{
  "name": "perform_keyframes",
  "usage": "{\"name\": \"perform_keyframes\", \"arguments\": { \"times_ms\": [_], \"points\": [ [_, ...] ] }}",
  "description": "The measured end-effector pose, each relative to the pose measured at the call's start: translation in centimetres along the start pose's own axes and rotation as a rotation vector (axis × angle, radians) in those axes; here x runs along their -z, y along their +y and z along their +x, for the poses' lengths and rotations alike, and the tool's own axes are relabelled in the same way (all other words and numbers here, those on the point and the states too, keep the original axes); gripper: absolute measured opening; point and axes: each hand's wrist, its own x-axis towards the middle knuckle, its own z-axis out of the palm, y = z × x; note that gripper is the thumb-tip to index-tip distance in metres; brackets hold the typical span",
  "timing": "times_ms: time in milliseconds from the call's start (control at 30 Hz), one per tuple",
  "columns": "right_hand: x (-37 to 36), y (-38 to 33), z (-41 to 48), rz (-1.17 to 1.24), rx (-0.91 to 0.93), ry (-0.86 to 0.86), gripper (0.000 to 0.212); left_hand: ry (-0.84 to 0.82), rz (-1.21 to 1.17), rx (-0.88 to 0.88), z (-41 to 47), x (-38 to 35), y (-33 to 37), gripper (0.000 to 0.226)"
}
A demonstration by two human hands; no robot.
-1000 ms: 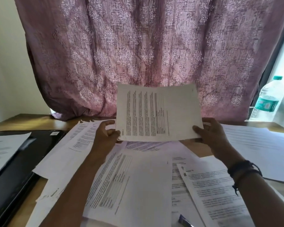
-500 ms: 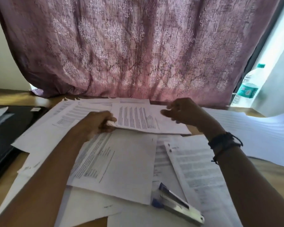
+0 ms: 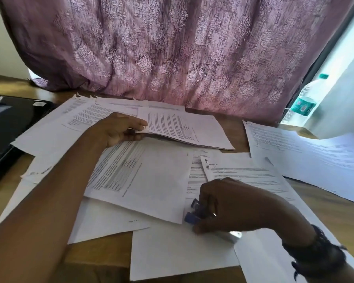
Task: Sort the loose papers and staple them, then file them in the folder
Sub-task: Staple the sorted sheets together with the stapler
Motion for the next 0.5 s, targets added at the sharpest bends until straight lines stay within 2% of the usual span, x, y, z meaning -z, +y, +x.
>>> {"name": "perform_keyframes", "arguments": {
  "times_ms": [67, 100, 200, 333, 500],
  "points": [
    [0.6, 0.3, 0.7, 0.097, 0.062, 0.076, 0.042, 0.001, -0.003, -0.008, 0.0, -0.1, 0.0, 0.022],
    [1.0, 0.4, 1.3, 0.247, 0.084, 0.122, 0.037, 0.0, -0.01, -0.013, 0.0, -0.2, 0.0, 0.021],
    [2.0, 0.3, 4.2, 0.918, 0.151, 0.216, 0.027, 0.004, -0.033, -0.013, 0.1, -0.4, -0.2, 0.02],
    [3.8, -1.2, 8.9, 1.288, 0.264, 0.152, 0.033, 0.035, -0.063, -0.006, 0.3, -0.8, -0.5, 0.019],
    [3.7, -1.6, 13.4, 1.736, 0.23, 0.035, 0.038, 0.078, -0.095, -0.041, 0.4, -1.2, -0.7, 0.017]
  ]
}}
